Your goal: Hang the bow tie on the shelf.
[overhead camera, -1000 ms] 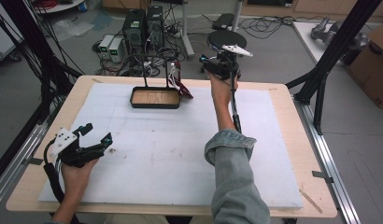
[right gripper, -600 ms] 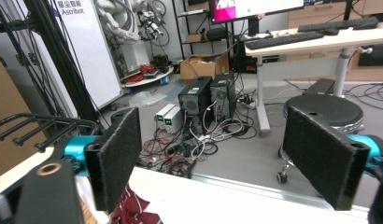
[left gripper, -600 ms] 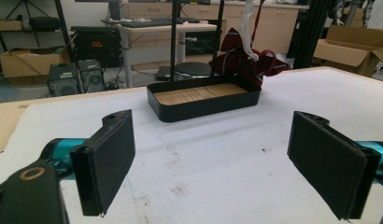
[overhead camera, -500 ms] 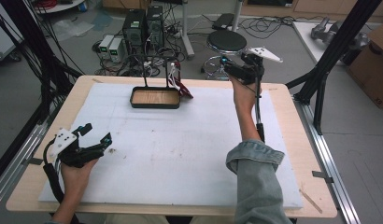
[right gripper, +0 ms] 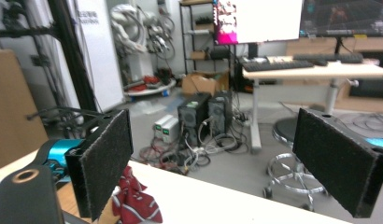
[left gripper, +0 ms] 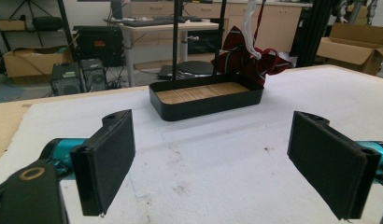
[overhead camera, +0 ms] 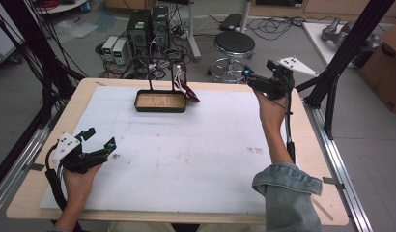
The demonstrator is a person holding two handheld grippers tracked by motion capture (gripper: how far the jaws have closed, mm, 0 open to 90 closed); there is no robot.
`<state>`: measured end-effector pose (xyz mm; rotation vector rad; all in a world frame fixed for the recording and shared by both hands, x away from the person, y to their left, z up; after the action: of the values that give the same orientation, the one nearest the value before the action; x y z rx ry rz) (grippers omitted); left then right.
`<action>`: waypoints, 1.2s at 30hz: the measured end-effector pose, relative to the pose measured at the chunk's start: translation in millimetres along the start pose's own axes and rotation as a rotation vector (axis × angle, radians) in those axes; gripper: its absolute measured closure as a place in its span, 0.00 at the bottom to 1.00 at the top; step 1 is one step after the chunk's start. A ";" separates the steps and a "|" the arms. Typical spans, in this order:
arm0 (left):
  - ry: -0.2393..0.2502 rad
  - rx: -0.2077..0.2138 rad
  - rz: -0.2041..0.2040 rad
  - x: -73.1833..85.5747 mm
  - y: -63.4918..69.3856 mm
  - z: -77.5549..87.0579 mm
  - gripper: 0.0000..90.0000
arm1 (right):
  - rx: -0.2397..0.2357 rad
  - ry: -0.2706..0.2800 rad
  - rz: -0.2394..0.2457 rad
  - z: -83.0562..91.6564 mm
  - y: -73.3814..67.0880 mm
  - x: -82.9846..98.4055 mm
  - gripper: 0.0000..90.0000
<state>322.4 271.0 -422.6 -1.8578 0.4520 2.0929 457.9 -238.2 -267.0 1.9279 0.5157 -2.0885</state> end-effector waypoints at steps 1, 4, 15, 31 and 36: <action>0.000 -0.001 0.000 0.0 -0.1 0.0 0.17 | 0.005 0.037 0.022 10.8 -3.7 -1.5 0.13; -0.003 -0.003 -0.001 0.1 -0.5 0.7 0.17 | -0.010 0.038 0.048 24.3 -8.9 -0.9 0.13; -0.006 -0.010 -0.002 0.4 -1.1 1.2 0.17 | -0.042 0.078 0.073 67.4 -17.0 17.0 0.13; -0.011 -0.028 -0.005 1.1 -2.4 1.9 0.17 | -0.044 0.066 0.046 115.4 -10.3 94.1 0.12; -0.010 -0.034 -0.003 1.4 -3.0 1.6 0.17 | -0.048 0.039 0.037 122.7 -11.0 121.4 0.12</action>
<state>322.1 274.4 -423.9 -1.8651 0.4128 2.1192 331.1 -273.4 -379.3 1.9404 0.5289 -2.0011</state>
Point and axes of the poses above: each handheld gripper's, and its own axes: z roughly backward along the jaws, x roughly out of its underside, y roughly to its right, the point moved 4 cm from there along -z, roughly forward along the jaws, and after that the axes turned 1 degree about y, right-handed, at the moved point
